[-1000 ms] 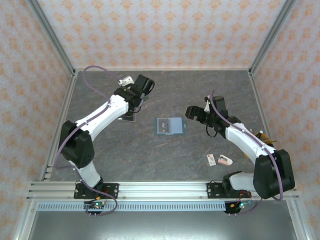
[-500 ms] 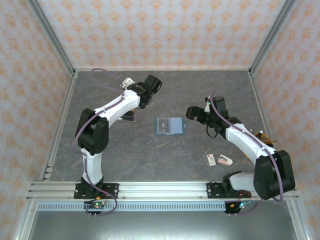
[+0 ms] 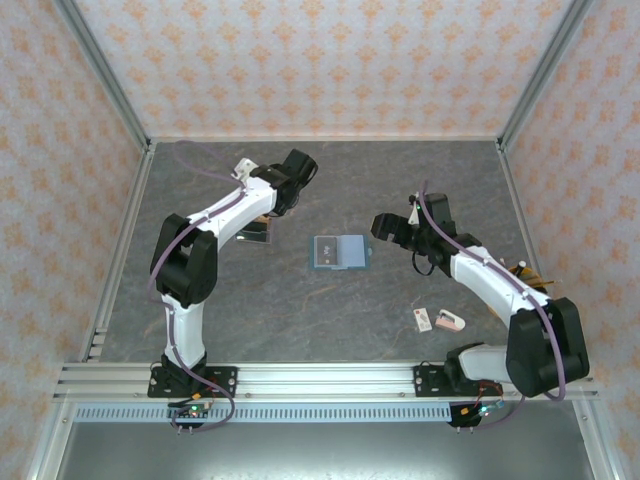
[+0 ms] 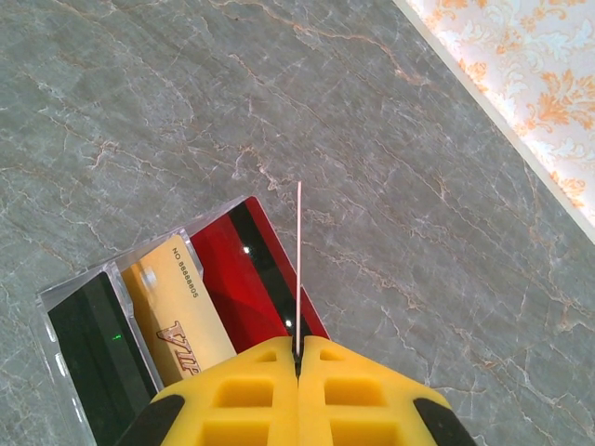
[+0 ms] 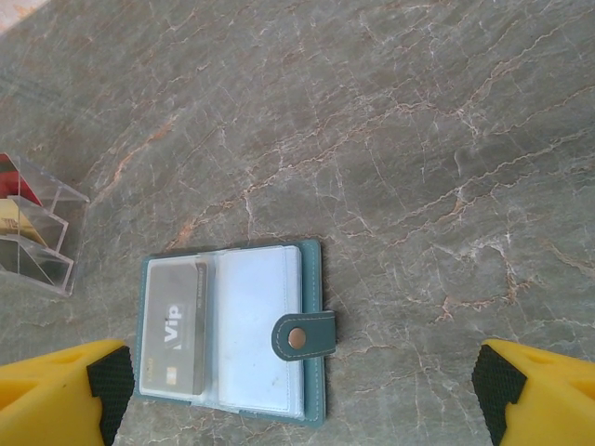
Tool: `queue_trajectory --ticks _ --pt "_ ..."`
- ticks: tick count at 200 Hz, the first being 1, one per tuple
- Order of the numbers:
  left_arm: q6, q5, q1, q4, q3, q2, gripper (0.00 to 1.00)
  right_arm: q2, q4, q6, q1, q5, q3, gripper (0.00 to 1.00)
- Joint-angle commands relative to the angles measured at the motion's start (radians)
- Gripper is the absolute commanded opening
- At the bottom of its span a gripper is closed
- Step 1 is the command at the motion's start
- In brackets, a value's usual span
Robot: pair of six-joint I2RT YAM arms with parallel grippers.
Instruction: Take the credit cards out of the card holder
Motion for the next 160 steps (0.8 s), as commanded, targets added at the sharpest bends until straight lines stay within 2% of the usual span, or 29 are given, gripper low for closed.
queue_trajectory --ticks 1,101,160 --pt "-0.039 -0.053 0.005 -0.012 -0.012 0.012 0.00 0.008 -0.002 0.000 0.001 -0.007 0.008 0.95" --pt "-0.046 -0.013 0.008 0.008 -0.012 0.053 0.00 0.006 -0.013 -0.003 0.001 -0.009 0.015 0.95" --pt "0.055 0.100 0.008 0.085 -0.016 0.052 0.00 0.006 -0.014 -0.002 0.001 -0.006 0.016 0.95"
